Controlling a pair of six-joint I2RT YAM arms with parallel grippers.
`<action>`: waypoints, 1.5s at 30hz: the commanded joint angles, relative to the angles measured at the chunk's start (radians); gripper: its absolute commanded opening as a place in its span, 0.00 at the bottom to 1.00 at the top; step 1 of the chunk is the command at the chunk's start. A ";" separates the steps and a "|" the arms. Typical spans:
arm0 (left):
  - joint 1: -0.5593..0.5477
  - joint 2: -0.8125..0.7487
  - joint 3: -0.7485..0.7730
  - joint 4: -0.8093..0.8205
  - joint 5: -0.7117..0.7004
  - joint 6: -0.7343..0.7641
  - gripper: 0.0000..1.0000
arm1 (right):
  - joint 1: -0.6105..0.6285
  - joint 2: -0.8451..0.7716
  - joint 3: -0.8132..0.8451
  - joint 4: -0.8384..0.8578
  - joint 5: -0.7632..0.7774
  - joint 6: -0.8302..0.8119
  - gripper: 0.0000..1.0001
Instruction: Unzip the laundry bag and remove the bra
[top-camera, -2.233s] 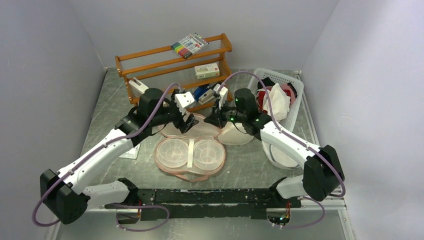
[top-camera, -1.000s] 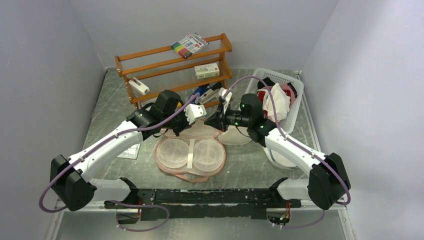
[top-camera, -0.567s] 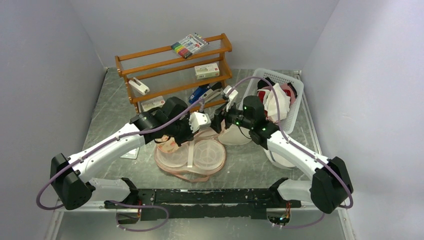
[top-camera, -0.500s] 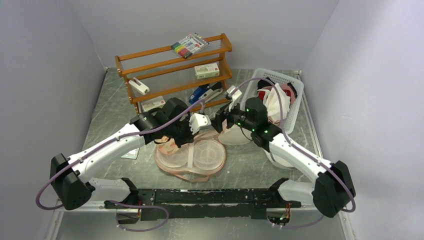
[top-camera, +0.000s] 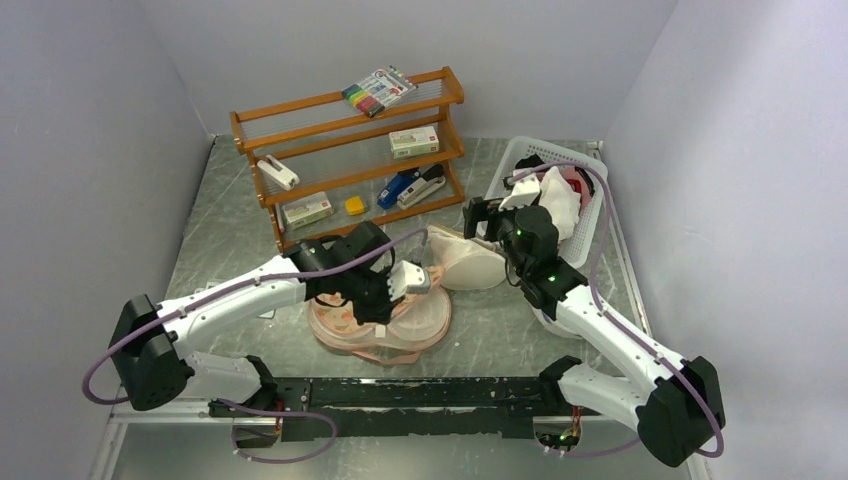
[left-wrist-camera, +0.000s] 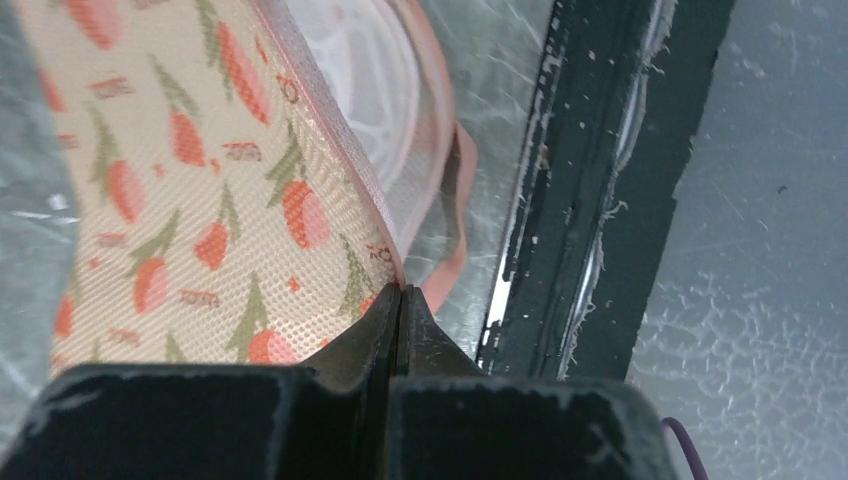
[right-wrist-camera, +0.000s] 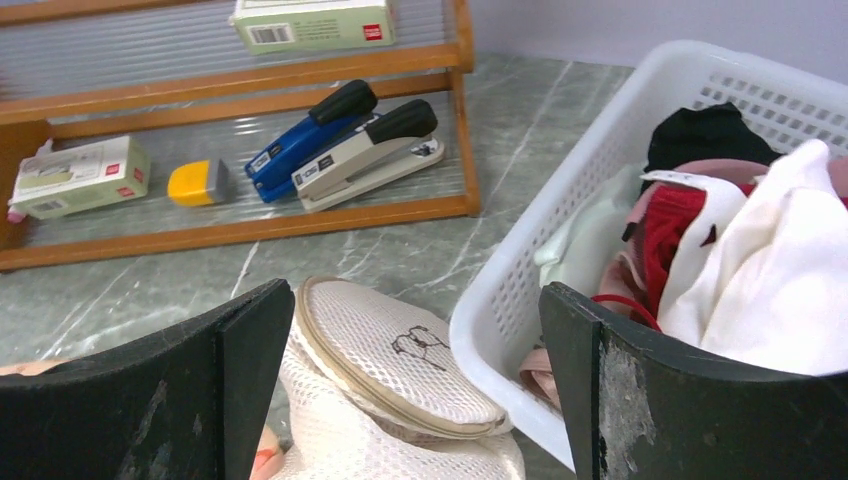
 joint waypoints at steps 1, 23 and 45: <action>-0.052 0.016 -0.040 -0.008 0.054 0.000 0.07 | -0.006 -0.030 -0.015 0.032 0.091 0.018 0.94; -0.176 0.236 -0.073 0.080 -0.006 -0.010 0.12 | -0.012 -0.011 -0.018 0.033 0.108 0.023 0.94; -0.118 0.120 -0.066 0.130 0.002 -0.011 0.69 | -0.024 -0.014 -0.023 0.033 0.097 0.022 0.94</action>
